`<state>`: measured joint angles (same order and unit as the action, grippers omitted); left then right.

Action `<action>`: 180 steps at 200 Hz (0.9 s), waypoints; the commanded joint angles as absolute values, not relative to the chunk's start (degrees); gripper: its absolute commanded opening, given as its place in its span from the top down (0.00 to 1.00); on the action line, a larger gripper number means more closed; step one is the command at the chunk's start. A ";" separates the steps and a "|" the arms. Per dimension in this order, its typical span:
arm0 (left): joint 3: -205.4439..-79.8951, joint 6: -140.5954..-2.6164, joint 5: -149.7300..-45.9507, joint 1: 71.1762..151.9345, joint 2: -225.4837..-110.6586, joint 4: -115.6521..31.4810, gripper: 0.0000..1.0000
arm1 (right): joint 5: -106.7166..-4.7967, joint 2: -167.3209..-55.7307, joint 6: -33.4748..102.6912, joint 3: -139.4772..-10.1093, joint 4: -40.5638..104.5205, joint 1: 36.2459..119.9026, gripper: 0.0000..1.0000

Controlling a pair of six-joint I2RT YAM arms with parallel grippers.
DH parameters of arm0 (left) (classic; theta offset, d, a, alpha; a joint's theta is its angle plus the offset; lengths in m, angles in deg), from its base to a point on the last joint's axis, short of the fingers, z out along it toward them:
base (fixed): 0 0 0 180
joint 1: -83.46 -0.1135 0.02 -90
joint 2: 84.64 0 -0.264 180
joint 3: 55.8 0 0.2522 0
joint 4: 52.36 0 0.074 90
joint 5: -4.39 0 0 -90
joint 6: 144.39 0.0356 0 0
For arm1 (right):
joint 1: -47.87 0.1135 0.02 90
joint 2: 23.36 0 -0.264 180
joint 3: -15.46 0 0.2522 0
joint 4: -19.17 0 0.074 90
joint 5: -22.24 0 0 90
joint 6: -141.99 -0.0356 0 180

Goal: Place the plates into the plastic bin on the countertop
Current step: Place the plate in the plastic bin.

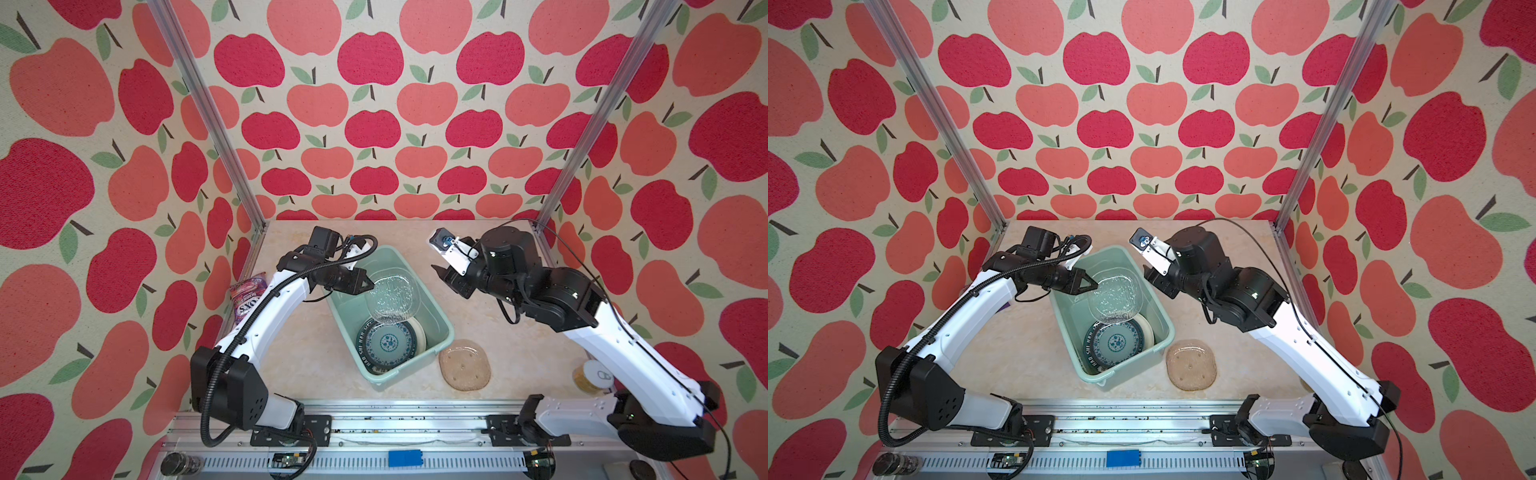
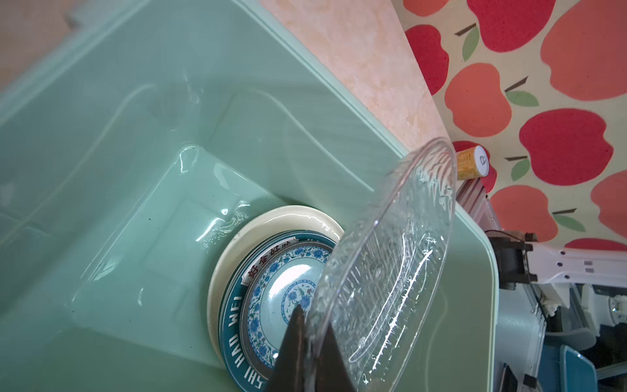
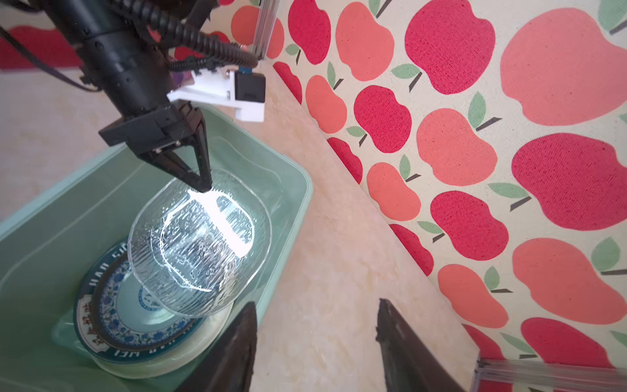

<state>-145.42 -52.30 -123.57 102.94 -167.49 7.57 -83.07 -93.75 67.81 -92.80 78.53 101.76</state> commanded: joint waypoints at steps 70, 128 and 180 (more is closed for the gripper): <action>-151.54 -28.19 -123.43 109.27 -179.88 24.06 1.00 | -74.63 -89.74 57.52 -82.43 73.98 93.84 0.41; -149.44 -26.80 -123.12 114.83 -181.75 25.12 1.00 | -73.40 -89.80 57.06 -80.85 72.24 90.09 0.41; -148.58 -26.69 -120.16 114.71 -183.90 26.48 1.00 | -72.94 -90.24 56.86 -81.16 72.31 90.00 0.41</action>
